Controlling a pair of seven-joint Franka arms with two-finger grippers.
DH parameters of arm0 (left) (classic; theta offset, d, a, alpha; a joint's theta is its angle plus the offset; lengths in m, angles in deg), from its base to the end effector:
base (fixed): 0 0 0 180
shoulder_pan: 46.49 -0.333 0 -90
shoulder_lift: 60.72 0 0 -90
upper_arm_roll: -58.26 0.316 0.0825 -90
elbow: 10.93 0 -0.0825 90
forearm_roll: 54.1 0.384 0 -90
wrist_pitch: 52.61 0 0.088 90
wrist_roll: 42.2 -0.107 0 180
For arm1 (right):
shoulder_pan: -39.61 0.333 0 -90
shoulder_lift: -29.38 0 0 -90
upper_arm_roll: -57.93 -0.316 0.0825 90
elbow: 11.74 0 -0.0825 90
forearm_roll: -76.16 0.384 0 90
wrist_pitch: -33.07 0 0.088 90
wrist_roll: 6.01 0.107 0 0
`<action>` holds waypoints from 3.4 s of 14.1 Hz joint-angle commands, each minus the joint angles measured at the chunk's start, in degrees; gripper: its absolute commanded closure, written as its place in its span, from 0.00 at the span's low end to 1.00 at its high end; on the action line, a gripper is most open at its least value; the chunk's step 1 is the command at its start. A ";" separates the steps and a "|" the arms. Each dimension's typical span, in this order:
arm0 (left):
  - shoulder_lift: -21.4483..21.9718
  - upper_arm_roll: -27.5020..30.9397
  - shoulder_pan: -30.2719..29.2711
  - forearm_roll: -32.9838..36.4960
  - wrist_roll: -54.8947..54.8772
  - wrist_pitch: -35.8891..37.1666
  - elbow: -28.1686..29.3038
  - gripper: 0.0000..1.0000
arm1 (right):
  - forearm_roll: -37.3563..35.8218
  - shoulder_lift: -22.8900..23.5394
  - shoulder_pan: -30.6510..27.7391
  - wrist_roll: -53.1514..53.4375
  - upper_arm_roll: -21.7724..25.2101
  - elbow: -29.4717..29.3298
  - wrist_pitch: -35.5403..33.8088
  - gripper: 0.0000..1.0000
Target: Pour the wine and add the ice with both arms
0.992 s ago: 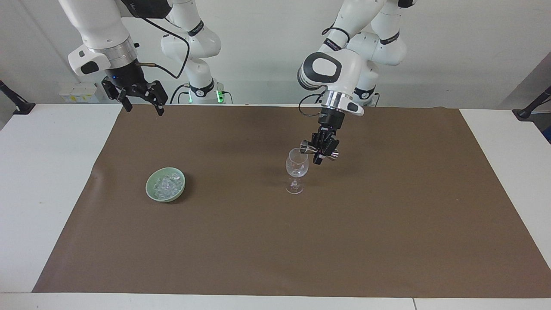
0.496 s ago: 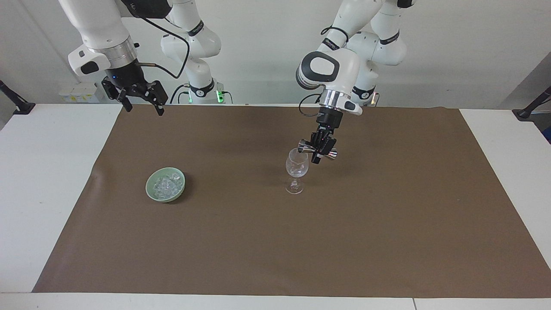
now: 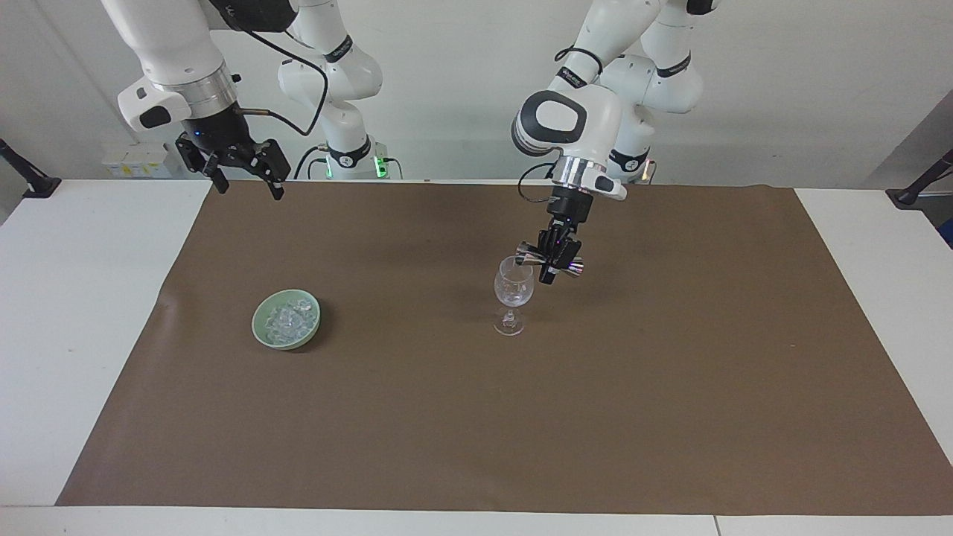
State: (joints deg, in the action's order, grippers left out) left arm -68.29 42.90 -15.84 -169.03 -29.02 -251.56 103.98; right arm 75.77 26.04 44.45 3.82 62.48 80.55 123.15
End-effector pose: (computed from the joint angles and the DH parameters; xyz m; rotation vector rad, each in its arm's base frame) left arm 0.4450 -0.3009 0.4165 1.5761 1.6411 0.3443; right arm 0.5365 0.0007 0.6374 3.1301 -0.2611 0.0309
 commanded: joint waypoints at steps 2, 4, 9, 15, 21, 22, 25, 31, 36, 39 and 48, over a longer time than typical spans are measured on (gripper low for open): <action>-0.86 0.69 1.25 1.37 -1.32 -1.62 -1.62 1.00 | -0.14 -1.40 -0.01 -0.87 0.01 1.49 0.01 0.00; -0.86 0.69 1.25 1.55 -1.58 -1.71 -1.62 1.00 | -0.14 -1.40 -0.01 -0.87 0.01 1.49 0.01 0.00; -0.86 0.78 1.25 1.64 -2.81 -1.71 -1.62 1.00 | -0.14 -1.40 -0.01 -0.87 0.01 1.49 0.01 0.00; -1.13 0.95 1.25 2.52 -4.22 -1.71 -1.62 1.00 | -0.14 -1.40 -0.01 -0.87 0.01 1.49 0.01 0.00; -1.13 0.95 1.16 4.36 -5.53 -1.71 -1.62 1.00 | -0.14 -1.40 -0.01 -0.87 0.01 1.49 0.01 0.00; -1.13 1.04 1.16 4.36 -5.88 -1.71 -1.62 1.00 | -0.14 -1.40 -0.01 -0.87 0.01 1.49 0.01 0.00; -1.13 1.13 1.16 4.36 -7.21 -1.71 -1.62 1.00 | -0.14 -1.40 -0.10 -0.87 0.01 1.49 0.01 0.00; -1.22 1.39 1.16 5.42 -8.26 -1.71 -1.62 1.00 | -0.14 -1.40 -0.01 -0.87 0.01 1.49 0.01 0.00; -1.22 1.39 0.72 6.73 -9.84 -1.71 -1.62 1.00 | -0.14 -1.40 -0.01 -0.87 0.01 1.49 0.01 0.00; -1.22 1.39 0.63 7.35 -10.89 -1.71 -1.62 1.00 | -0.14 -1.40 -0.28 -0.87 0.10 1.49 0.01 0.00; -1.22 1.22 0.55 7.35 -14.68 -1.71 -2.15 1.00 | -0.14 -1.40 -0.72 -0.87 0.01 1.49 0.01 0.00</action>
State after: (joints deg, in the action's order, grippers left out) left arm -68.82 43.74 -15.84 -162.29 -42.49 -252.02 103.32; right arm 75.77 26.04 44.39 3.82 62.69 80.55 123.15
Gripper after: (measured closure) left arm 0.912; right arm 0.000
